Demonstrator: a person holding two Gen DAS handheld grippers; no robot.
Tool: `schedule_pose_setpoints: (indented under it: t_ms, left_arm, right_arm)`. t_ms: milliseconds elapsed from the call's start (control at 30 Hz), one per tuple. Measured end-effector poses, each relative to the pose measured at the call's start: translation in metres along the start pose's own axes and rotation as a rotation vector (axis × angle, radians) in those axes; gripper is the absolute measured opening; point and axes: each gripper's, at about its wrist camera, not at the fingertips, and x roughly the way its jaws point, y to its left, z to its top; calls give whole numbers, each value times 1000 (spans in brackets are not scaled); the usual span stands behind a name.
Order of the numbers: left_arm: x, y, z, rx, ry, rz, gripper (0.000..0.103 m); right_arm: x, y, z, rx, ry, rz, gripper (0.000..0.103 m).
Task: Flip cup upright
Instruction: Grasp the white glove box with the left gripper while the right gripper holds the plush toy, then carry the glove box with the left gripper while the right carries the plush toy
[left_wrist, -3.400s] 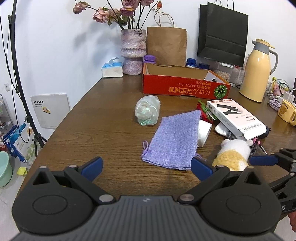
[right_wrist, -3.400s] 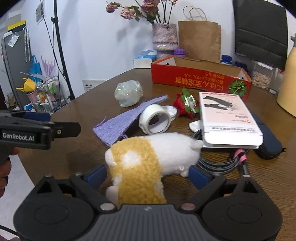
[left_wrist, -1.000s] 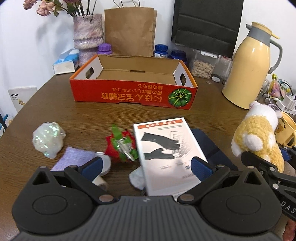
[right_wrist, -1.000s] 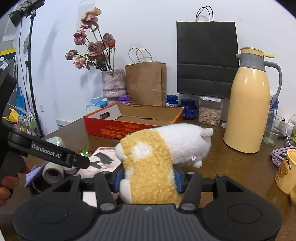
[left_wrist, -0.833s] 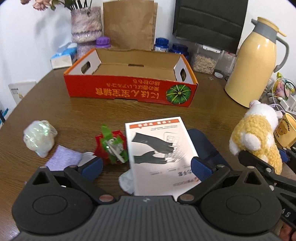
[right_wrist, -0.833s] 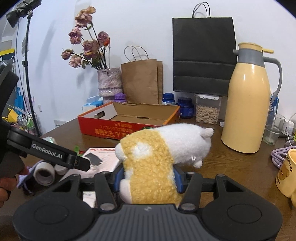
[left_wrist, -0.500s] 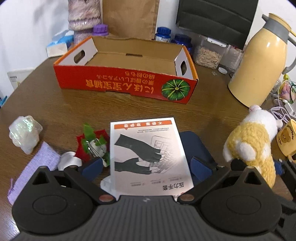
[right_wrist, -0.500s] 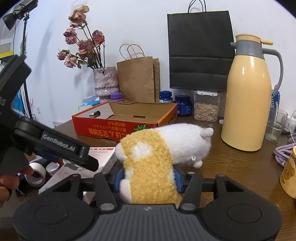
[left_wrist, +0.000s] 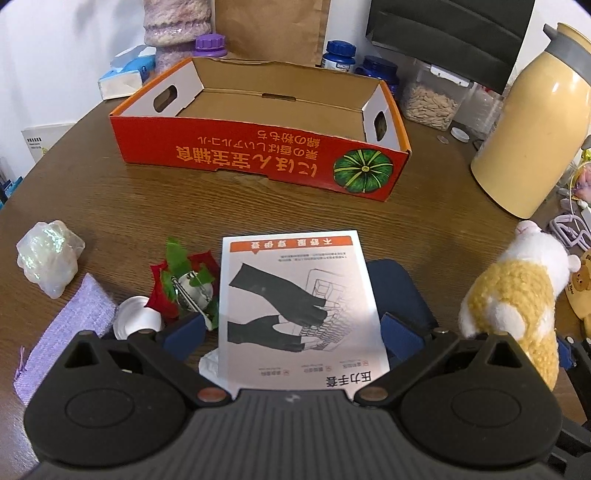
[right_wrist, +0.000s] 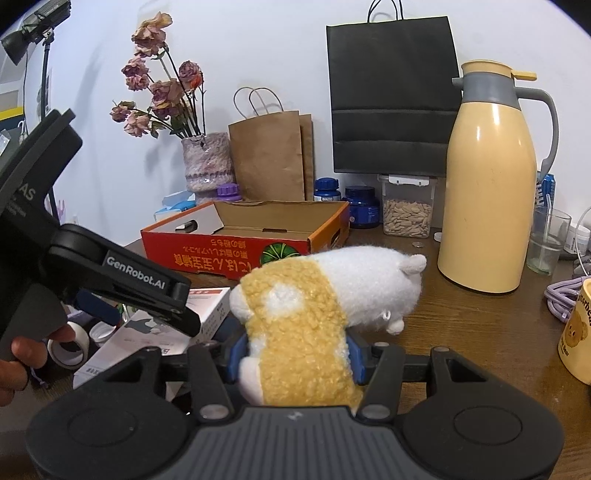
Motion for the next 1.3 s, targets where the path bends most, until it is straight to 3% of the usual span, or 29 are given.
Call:
schedule_pose_setpoints:
  t_ms: [633,1300]
  left_arm:
    - [21,-4,-4,3,54,10,103]
    - [-3,6,-12,39,-14,-49,101]
  right_arm:
    - [2,1,-4,-10,7,-7,52]
    - [0,9,-11,2,-25,-15,52]
